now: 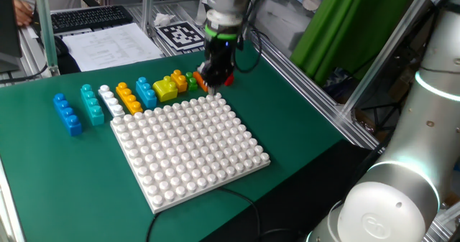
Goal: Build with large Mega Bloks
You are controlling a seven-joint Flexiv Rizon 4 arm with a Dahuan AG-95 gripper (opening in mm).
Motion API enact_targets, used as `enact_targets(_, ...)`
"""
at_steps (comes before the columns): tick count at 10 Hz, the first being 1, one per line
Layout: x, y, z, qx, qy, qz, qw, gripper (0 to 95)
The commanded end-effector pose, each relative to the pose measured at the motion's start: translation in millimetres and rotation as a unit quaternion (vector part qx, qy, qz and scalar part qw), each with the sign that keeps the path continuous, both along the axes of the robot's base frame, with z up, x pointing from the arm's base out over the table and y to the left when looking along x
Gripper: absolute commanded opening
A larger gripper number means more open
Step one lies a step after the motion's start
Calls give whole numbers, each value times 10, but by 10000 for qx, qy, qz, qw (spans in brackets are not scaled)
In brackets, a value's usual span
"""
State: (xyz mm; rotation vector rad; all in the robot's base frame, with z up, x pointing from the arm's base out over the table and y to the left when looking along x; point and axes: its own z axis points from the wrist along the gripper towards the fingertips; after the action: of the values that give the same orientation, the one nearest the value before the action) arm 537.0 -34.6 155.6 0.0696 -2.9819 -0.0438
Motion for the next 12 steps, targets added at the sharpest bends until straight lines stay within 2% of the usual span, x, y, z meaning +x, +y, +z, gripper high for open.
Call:
enact_targets(1, 83, -204, -56, -23, -94, 212, 9997, 0)
enact_targets(2, 182, -340, -56, -29, -109, 371, 9992, 0)
enact_targets(3, 244, -400, -45, -25, -106, 444, 9990, 0)
enact_targets(5, 471, -605, 2, -29, -109, 662, 9977, 0)
enact_targets(6, 525, -666, 11, -40, -111, 720, 9973, 0)
enact_targets(7, 581, -732, 20, -61, -162, 744, 9971, 0)
enact_targets(8, 648, -790, 41, -80, -163, 772, 9969, 0)
enact_targets(10, 858, -951, 116, -58, -118, 760, 9970, 0)
enact_targets(11, 917, -993, 123, -57, -122, 755, 9971, 0)
enact_targets(12, 1024, -1074, 127, -43, -131, 808, 9966, 0)
